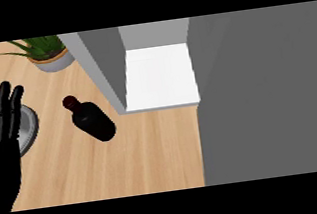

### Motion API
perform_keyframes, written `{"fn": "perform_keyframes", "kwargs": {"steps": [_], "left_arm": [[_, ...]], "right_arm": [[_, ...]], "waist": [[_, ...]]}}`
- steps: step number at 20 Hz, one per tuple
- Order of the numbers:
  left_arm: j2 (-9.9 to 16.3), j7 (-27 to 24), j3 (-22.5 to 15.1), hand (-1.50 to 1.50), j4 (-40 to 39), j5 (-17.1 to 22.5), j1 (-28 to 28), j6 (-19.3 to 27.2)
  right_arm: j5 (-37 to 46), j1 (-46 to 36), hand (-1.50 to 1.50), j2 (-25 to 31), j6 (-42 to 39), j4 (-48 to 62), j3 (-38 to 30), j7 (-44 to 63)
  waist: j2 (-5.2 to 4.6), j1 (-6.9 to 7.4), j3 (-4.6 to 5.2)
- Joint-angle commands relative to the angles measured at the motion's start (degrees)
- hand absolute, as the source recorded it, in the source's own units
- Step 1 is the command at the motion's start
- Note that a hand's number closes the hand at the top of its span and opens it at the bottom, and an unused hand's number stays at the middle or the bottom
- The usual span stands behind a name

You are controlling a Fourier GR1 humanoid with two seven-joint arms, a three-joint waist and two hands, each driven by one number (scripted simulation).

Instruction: Pick up the wine, place it into the cabinet and close the cabinet

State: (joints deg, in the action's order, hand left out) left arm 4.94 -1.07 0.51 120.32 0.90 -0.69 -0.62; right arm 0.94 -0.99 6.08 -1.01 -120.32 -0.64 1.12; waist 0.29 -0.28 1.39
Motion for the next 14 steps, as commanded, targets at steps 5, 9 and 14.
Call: {"fn": "perform_keyframes", "kwargs": {"steps": [5,9,14], "left_arm": [[-4.44,5.81,-3.71,-1.50,-17.71,-9.37,-19.50,8.25],[-4.86,16.04,-3.35,-1.50,-21.09,1.05,-22.96,11.82],[-4.90,24.91,-13.15,-1.50,-18.46,-2.67,-28.24,23.48]], "right_arm": [[-2.38,9.28,-1.50,-1.82,-1.65,-5.51,0.68,-4.17],[-8.90,10.53,-1.50,-0.21,-11.31,-8.89,13.76,4.20],[-13.69,15.24,-1.50,3.06,-11.75,-18.19,10.78,9.97]], "waist": [[-0.42,-1.84,-1.47],[-0.36,-2.71,-1.41],[-0.09,-1.49,-1.46]]}}
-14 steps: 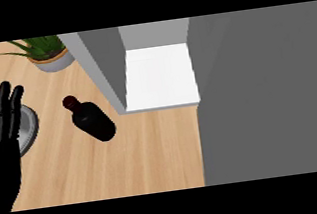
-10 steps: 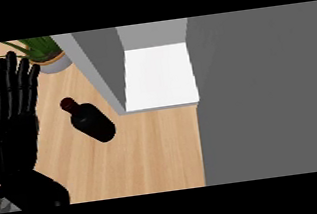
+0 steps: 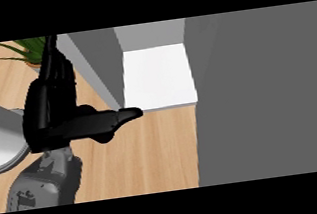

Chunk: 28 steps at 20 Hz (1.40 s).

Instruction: Pick up the wine, place it into the cabinet and close the cabinet

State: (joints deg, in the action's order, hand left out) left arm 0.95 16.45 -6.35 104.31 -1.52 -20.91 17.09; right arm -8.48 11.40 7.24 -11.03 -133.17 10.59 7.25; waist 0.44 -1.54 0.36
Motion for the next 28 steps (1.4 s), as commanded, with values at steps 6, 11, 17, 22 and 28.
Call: {"fn": "perform_keyframes", "kwargs": {"steps": [6,11,17,22,28], "left_arm": [[-0.88,13.23,-12.12,-1.50,-1.06,-3.55,-11.69,13.51],[-0.87,19.27,-14.81,-1.50,0.84,-6.09,-15.06,17.63],[-0.93,25.09,-17.81,-1.50,-2.47,-8.16,-22.12,23.61],[-0.95,33.46,-16.26,-1.50,1.71,-13.90,-24.72,24.97],[0.45,35.30,-15.37,-1.50,3.88,-16.98,-23.12,23.07]], "right_arm": [[-4.65,5.55,-1.50,2.14,-0.39,-12.69,1.90,8.68],[-3.46,4.35,-1.50,1.86,1.33,-15.27,2.62,11.84],[-4.92,3.67,-1.50,1.86,3.43,-19.32,2.41,15.99],[-4.30,7.96,-1.50,1.82,2.10,-18.63,2.32,12.45],[-4.00,7.31,-1.50,3.03,3.46,-23.01,2.77,16.61]], "waist": [[-0.11,-0.50,-0.45],[0.01,-0.28,-0.41],[-0.17,0.19,-0.38],[0.05,0.96,-0.42],[0.06,1.08,-0.38]]}}
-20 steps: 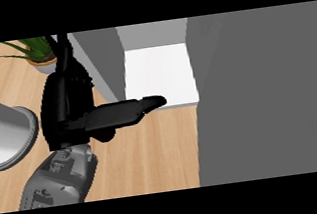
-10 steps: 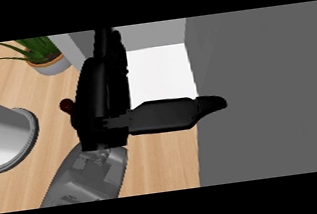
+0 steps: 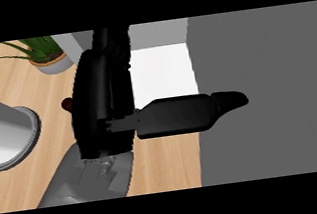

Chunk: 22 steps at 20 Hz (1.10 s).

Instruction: Pick up the wine, place it into the cabinet and close the cabinet

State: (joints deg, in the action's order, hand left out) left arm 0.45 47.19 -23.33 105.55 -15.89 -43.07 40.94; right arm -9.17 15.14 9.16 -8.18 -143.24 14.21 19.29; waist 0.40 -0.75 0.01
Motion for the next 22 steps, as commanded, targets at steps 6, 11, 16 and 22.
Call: {"fn": "perform_keyframes", "kwargs": {"steps": [6,11,16,22], "left_arm": [[0.61,4.52,1.87,-1.50,3.10,-3.82,0.63,-0.80],[2.24,8.99,2.52,-1.50,7.17,-6.60,3.00,-3.23],[7.30,7.51,8.30,-1.50,10.20,-3.23,5.61,-6.89],[9.46,13.47,8.80,-1.50,15.25,-6.84,6.84,-9.67]], "right_arm": [[-1.76,0.90,-1.50,0.23,3.55,-14.89,0.77,8.38],[-2.80,0.77,-1.50,1.62,2.69,-14.70,0.31,9.76],[1.03,-2.59,-1.50,-0.11,5.95,-13.78,4.07,12.49],[-1.77,-1.73,-1.50,0.83,4.92,-13.43,1.70,11.13]], "waist": [[-0.07,0.21,0.04],[0.04,0.51,0.00],[-0.12,0.60,0.08],[0.04,0.66,-0.02]]}}
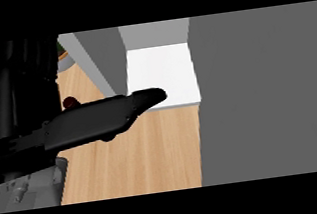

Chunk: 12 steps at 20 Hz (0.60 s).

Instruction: Pick up the wine, place it into the cabinet and close the cabinet

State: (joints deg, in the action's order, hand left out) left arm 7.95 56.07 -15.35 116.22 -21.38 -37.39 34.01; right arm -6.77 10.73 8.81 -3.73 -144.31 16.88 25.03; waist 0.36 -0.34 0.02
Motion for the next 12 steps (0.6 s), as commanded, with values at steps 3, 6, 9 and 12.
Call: {"fn": "perform_keyframes", "kwargs": {"steps": [3,6,9,12], "left_arm": [[2.72,-3.26,3.22,-1.50,2.25,2.72,6.70,-1.85],[3.00,-3.55,3.18,-1.50,5.97,2.68,11.44,-1.85],[3.80,-4.00,5.58,-1.50,3.88,5.59,11.79,-3.51],[4.77,-7.60,7.66,-1.50,3.17,8.98,14.11,-4.86]], "right_arm": [[-5.97,4.78,-1.50,1.86,-0.83,-14.49,-1.21,4.27],[-4.60,4.87,-1.50,2.16,-0.98,-13.00,-1.45,3.29],[-4.33,2.11,-1.50,0.77,0.60,-11.96,-0.56,4.57],[-4.64,0.21,-1.50,0.77,1.01,-12.02,-1.41,5.27]], "waist": [[-0.10,-0.62,-0.01],[-0.08,-0.27,-0.03],[-0.20,-0.17,0.00],[-0.26,-0.08,0.03]]}}
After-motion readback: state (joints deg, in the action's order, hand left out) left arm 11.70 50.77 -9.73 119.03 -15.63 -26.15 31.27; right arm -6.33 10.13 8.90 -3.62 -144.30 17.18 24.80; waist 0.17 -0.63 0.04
